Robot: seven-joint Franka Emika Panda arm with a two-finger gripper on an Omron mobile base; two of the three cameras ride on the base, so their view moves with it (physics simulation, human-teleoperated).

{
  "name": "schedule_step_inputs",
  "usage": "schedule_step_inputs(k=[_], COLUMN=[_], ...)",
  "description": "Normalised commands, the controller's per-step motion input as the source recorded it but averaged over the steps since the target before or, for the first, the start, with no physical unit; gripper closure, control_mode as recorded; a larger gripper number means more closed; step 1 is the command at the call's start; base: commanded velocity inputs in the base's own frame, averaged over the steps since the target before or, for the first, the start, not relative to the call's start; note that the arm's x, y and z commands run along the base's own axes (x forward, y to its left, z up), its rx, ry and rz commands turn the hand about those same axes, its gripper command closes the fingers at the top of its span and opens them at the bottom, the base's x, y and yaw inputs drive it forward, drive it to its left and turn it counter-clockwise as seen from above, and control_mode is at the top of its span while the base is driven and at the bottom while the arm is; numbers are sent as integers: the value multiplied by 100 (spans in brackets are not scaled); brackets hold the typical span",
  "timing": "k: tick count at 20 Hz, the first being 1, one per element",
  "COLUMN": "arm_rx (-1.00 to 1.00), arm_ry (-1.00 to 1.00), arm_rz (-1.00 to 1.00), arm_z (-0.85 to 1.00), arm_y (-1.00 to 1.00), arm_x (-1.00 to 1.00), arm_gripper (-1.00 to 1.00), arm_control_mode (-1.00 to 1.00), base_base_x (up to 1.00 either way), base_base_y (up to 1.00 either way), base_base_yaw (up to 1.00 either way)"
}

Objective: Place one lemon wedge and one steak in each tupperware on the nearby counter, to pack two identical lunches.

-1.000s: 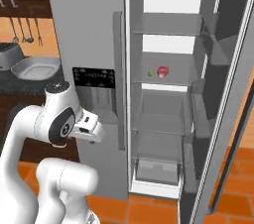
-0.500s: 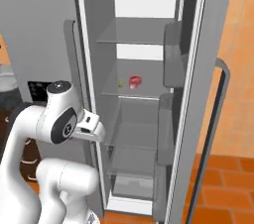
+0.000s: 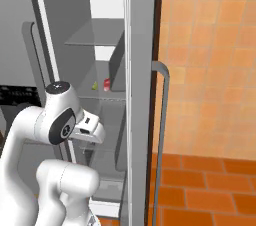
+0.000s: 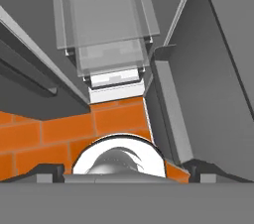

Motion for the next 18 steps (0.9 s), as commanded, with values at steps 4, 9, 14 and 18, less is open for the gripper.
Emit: schedule_step_inputs(k=[4, 9, 14, 18], arm_rx=[0, 0, 0, 0], arm_ry=[0, 0, 0, 0], arm_rz=[0, 0, 0, 0], arm_z=[0, 0, 0, 0], arm_y=[0, 0, 0, 0], arm_x=[0, 0, 0, 0], arm_gripper=[-100, -100, -100, -100], arm_control_mode=[100, 100, 100, 100], base_base_x=[55, 28, 29, 42], base_base_y=[-21, 0, 0, 2], base_base_yaw=[1, 1, 7, 10])
